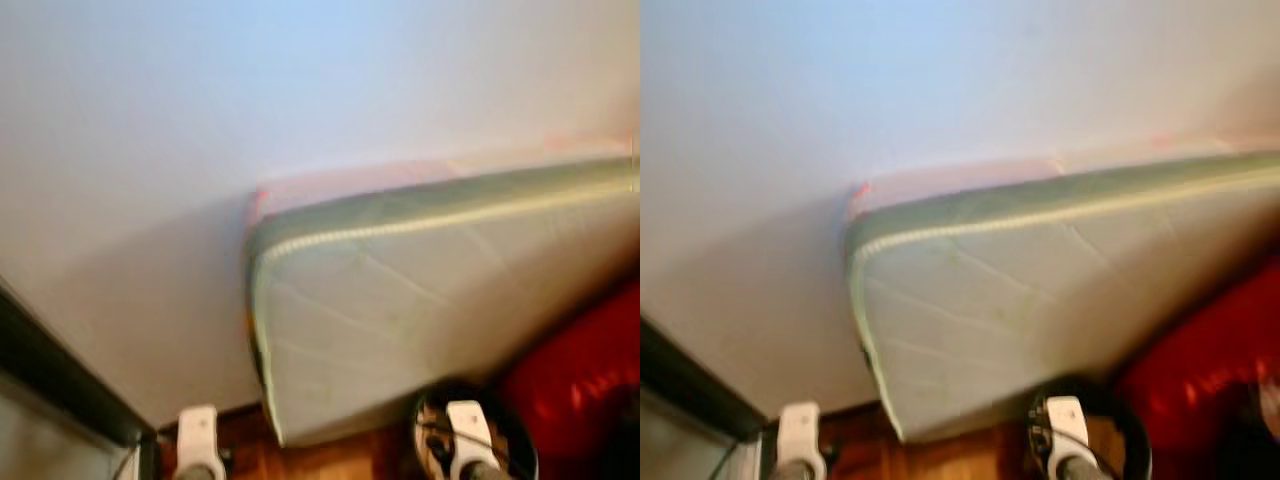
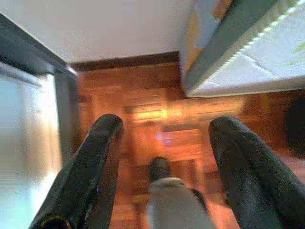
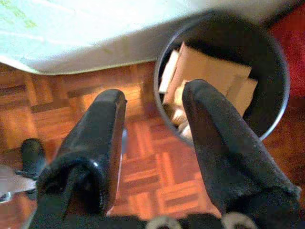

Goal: Clean up the room

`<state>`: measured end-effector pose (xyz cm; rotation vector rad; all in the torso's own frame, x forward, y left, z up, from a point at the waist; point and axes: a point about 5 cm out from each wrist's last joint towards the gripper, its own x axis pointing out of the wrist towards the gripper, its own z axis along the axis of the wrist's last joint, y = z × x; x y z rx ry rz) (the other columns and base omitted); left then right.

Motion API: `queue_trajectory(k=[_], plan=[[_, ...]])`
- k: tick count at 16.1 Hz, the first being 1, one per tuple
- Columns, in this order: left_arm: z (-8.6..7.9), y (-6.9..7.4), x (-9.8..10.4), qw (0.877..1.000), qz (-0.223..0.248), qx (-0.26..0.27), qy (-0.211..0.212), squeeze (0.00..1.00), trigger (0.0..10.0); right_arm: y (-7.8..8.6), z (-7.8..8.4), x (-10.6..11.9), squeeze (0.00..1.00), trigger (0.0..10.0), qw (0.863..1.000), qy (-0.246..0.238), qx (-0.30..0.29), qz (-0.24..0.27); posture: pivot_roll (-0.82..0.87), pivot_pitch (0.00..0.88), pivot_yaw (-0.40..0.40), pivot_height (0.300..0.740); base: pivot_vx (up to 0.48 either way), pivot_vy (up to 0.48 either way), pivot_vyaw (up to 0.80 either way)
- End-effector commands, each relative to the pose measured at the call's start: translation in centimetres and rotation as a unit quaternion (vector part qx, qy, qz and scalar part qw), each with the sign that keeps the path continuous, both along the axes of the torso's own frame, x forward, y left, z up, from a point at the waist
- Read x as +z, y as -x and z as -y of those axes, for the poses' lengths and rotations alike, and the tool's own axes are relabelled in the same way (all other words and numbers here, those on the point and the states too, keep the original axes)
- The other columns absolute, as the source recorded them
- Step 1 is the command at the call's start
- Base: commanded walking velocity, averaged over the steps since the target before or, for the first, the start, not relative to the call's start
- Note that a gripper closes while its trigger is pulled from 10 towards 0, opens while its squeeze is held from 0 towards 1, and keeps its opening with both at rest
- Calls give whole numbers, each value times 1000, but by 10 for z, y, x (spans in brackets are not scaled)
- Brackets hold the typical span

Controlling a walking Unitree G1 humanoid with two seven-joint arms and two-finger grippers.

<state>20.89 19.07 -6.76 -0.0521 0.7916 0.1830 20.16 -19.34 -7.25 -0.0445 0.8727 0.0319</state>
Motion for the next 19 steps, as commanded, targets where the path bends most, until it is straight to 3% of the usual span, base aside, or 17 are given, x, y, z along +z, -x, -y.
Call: queue_trajectory(k=[1,11,14,19], plan=[[-72,65,-14,996,-83,19,-10,0,10000,-11,-4,4,0,10000,993,-90,-71,-9,-80,0,-28,740,0,0,-788],[-72,66,-15,996,-83,18,-10,0,10000,-10,-4,4,0,10000,994,-88,-68,-8,-83,0,-26,740,0,0,-770],[-73,65,-14,996,-85,10,-17,0,10000,-11,-4,5,0,10000,993,-90,-76,-1,-86,0,-26,740,0,0,0],[-73,65,-14,996,-84,13,-17,0,10000,-11,-4,5,0,10000,993,-90,-77,-3,-85,5,-26,740,0,-324,0]])
